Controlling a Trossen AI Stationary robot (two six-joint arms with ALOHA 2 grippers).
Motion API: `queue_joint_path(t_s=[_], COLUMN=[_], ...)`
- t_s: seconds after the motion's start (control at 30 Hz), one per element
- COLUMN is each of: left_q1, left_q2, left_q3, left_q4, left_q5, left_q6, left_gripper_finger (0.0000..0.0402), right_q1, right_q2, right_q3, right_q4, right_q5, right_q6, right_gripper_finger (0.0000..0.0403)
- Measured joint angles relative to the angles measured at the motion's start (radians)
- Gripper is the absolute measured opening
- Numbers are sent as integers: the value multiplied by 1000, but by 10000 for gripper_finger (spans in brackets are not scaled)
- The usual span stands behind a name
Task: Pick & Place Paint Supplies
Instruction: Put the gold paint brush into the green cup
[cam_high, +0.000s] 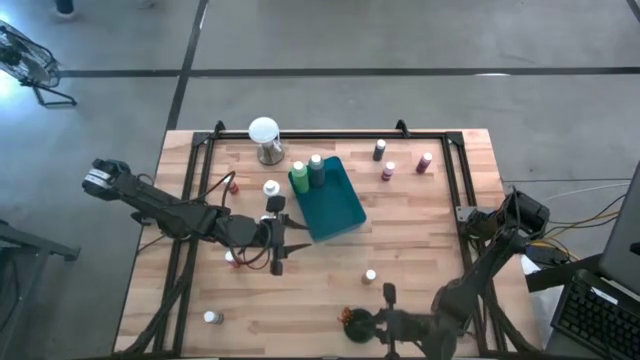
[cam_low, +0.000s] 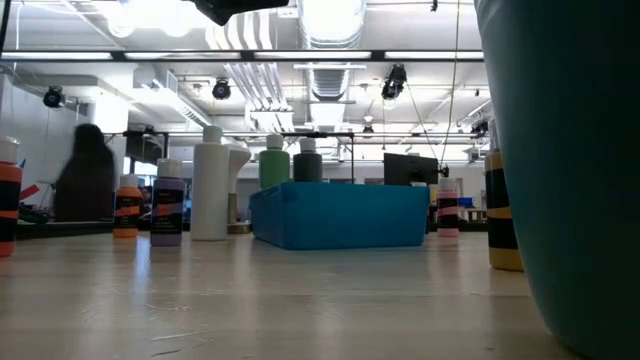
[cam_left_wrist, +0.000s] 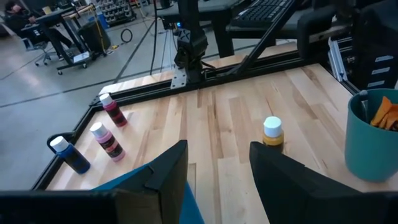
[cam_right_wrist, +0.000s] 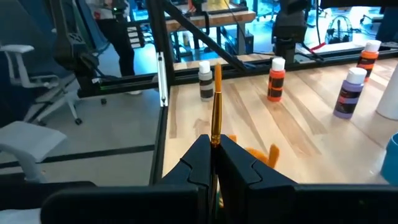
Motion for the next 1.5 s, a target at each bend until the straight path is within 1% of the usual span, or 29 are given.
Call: queue_joint_path(t_s=[0.13,0.23,0.33,0.57,0.77,0.87,1.0,1.2,1.4,1.5], left_q1=[4,6,8,14,16,17,18,19,19,19], left_q2=[0,0,0,0,0,0,0,0,1,1], left_q3=[0,0,0,0,0,0,0,0,0,0], left_q4=[0,0,0,0,0,-1,-1,-2,-2,-2], left_q5=[1,0,0,1,5,5,5,5,5,5], left_q6=[0,0,1,1,1,1,1,1,1,1], left_gripper_finger=[179,179,179,179,179,179,179,179,179,179], right_q1=[-1,-1,-3,-14,-42,-41,-40,-45,-88,-109], right_q2=[-28,-41,-38,-37,-36,-36,-36,-36,-36,-36], right_q3=[-70,-98,-119,-168,-188,-208,-235,-247,-248,-248], right_q4=[122,171,168,201,203,203,258,260,260,249], right_q5=[-3,-11,-39,-44,-111,-115,-141,-168,-309,-342], right_q6=[-28,-39,-23,10,17,35,35,33,30,27], right_gripper_finger=[9,9,9,9,9,9,9,8,8,8])
